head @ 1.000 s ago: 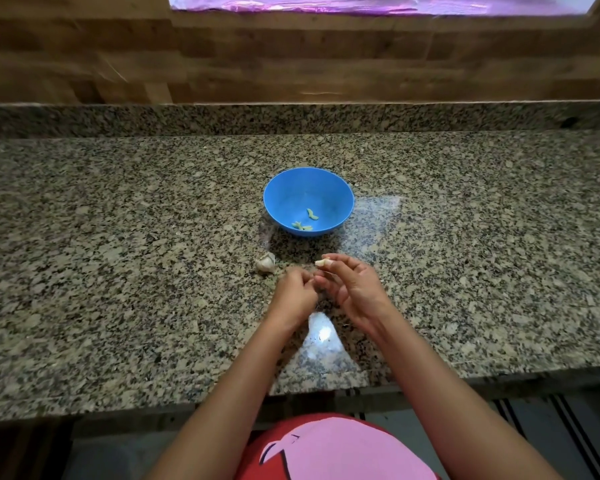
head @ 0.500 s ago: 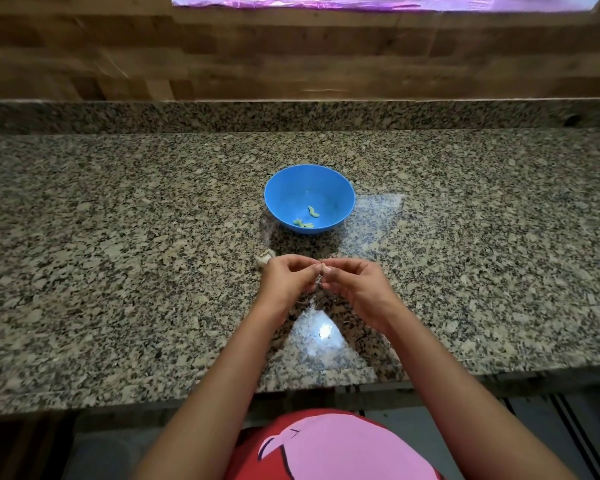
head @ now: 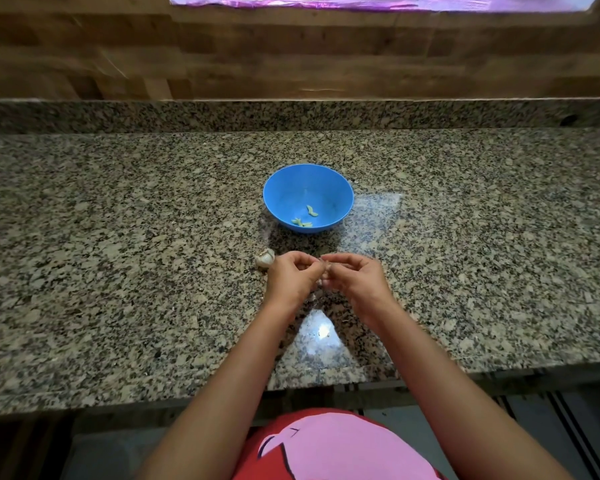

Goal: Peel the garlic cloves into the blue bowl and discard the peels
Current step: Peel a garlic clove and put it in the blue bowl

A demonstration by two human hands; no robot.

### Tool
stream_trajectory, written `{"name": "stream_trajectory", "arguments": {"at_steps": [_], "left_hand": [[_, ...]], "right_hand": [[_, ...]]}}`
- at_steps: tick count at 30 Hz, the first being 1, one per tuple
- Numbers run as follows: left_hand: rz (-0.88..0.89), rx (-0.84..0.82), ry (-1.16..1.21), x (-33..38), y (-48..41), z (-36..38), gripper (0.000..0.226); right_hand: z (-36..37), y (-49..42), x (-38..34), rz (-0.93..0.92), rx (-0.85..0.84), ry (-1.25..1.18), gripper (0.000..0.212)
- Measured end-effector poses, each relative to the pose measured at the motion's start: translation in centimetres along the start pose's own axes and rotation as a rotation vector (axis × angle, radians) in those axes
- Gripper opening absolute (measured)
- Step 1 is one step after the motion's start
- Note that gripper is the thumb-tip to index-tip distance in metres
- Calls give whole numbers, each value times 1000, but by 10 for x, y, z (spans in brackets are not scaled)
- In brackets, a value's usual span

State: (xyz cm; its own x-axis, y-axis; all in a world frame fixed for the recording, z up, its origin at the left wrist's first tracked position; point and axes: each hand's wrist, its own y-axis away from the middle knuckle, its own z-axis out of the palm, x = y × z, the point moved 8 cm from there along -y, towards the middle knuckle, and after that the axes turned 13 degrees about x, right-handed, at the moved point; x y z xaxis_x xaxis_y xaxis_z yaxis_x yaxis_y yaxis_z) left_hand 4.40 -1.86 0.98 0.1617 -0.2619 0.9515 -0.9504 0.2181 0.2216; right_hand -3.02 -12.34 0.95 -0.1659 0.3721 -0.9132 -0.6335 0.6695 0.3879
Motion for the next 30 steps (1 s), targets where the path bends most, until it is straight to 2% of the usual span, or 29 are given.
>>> {"name": "stream_trajectory", "arguments": {"at_steps": [2, 4, 7, 9, 14, 19, 24, 30], "left_hand": [[-28, -8, -5, -6, 1, -1, 6], [13, -12, -123, -9, 3, -4, 2], [141, -42, -346, -7, 6, -4, 8], [183, -58, -380, -1, 7, -1, 16], [146, -80, -182, 7, 4, 2, 20], [154, -63, -177, 11, 1, 1, 13], [107, -51, -148, 9, -2, 6, 2], [-76, 34, 63, -5, -2, 14, 11]], "right_hand": [[-5, -1, 3, 114, 38, -202, 12], [-9, -2, 4, 192, 42, -317, 11], [-11, -4, 8, 212, 13, -271, 16], [-12, -6, 10, 171, -10, -178, 18], [-14, -5, -2, -28, -21, 182, 25], [-10, -3, -18, -229, -1, 448, 28], [-14, -5, -22, -263, 2, 441, 29], [-26, -8, -19, -257, 99, 281, 30]]}}
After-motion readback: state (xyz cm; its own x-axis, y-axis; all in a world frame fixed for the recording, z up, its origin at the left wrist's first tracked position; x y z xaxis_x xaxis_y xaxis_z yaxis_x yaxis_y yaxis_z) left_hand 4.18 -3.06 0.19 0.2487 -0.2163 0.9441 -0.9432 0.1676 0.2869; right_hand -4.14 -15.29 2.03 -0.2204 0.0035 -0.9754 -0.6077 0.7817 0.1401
